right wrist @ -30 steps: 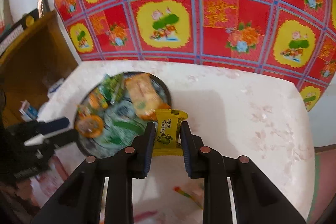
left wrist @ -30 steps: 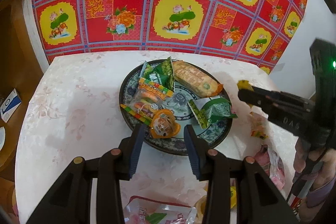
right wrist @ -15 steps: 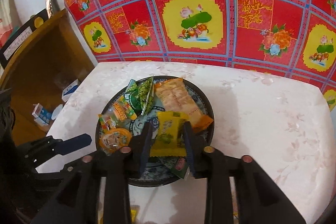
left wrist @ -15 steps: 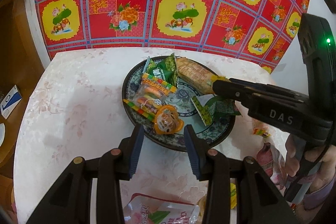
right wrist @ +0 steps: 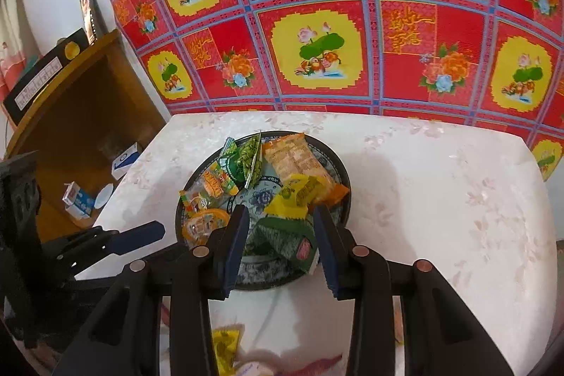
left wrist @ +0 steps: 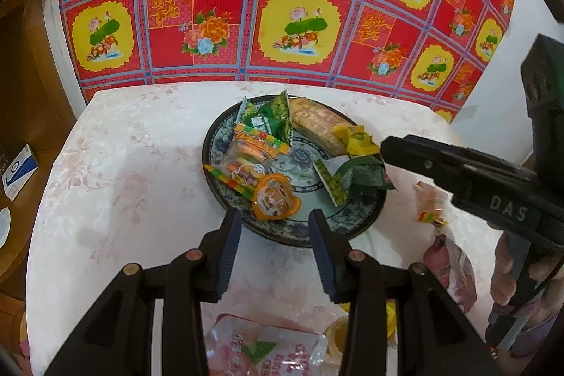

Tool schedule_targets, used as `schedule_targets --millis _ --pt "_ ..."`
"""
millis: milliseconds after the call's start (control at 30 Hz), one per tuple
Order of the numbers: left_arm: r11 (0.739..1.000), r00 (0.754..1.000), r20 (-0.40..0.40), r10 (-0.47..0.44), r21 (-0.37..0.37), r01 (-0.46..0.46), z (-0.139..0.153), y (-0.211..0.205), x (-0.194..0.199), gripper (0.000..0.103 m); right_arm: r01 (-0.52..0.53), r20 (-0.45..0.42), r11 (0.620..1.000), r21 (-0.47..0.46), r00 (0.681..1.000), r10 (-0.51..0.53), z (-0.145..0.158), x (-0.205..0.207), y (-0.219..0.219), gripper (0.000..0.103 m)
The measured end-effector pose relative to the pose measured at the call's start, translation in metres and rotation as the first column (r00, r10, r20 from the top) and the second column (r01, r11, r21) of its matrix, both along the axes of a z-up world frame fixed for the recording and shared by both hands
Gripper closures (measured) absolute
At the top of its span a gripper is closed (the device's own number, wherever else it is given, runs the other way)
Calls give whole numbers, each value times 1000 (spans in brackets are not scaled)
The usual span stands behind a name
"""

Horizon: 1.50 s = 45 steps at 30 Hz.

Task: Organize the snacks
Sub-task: 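Release the jelly cup and yellow packet onto the plate with both grippers, then grasp a yellow candy packet with the left gripper while the right gripper grasps the clear striped candy bag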

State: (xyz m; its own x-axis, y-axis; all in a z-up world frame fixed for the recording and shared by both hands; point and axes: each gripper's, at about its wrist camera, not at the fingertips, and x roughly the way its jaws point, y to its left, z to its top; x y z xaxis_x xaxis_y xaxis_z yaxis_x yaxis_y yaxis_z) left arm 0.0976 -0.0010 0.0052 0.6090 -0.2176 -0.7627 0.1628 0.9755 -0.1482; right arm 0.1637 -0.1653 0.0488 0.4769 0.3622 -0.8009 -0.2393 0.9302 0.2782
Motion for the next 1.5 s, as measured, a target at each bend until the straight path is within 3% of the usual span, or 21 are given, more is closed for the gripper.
schedule_targets --millis 567,1200,1500 --pt "996 995 -46 -85 2 85 -1 -23 -29 61 82 -12 996 -33 997 -82 6 -42 -40 63" --pt "973 968 -102 -230 -16 230 -14 -50 -56 61 180 -47 981 -66 982 -184 -8 -65 -78 63" --pt "978 971 -114 -210 -6 210 -28 -56 -49 61 211 -61 975 -65 975 -215 -12 -72 -89 63"
